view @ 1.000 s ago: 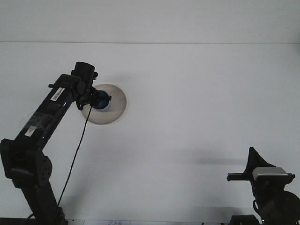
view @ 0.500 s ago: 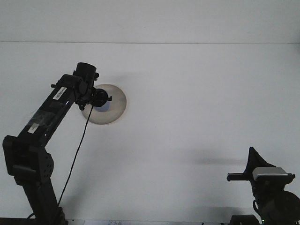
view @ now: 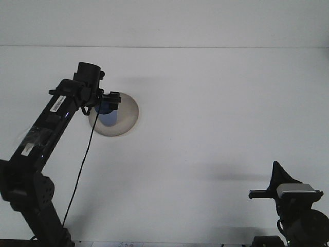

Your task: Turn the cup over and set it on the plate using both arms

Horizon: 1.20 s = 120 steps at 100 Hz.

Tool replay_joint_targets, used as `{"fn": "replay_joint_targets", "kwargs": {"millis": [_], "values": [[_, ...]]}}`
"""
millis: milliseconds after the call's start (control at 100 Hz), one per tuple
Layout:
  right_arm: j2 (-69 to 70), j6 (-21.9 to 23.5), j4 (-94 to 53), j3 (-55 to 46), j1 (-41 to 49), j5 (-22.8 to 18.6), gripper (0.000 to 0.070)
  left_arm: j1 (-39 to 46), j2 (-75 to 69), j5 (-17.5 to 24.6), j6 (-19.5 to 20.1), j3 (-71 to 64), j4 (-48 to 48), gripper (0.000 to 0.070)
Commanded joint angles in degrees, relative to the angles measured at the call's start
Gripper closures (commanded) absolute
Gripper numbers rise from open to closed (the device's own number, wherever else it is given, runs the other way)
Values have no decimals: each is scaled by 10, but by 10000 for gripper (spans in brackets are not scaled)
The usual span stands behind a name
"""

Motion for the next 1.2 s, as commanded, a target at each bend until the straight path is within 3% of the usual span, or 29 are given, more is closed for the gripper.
{"fn": "replay_joint_targets", "kwargs": {"millis": [0, 340, 720, 1000, 1060, 1190], "values": [[0, 7, 4, 4, 0, 0, 700, 1, -28, 0, -11, 19, 10, 125], [0, 7, 3, 4, 0, 0, 700, -12, -207, 0, -30, -68, 40, 125], [0, 7, 3, 4, 0, 0, 700, -45, -537, -24, -80, -425, 270, 125], [0, 7, 4, 4, 0, 0, 700, -45, -725, -24, -63, -626, 331, 135], [0, 7, 6, 4, 0, 0, 700, -45, -753, -24, -59, -647, 339, 229], [0, 7, 5, 4, 0, 0, 700, -45, -784, -25, -54, -663, 335, 700]]}}
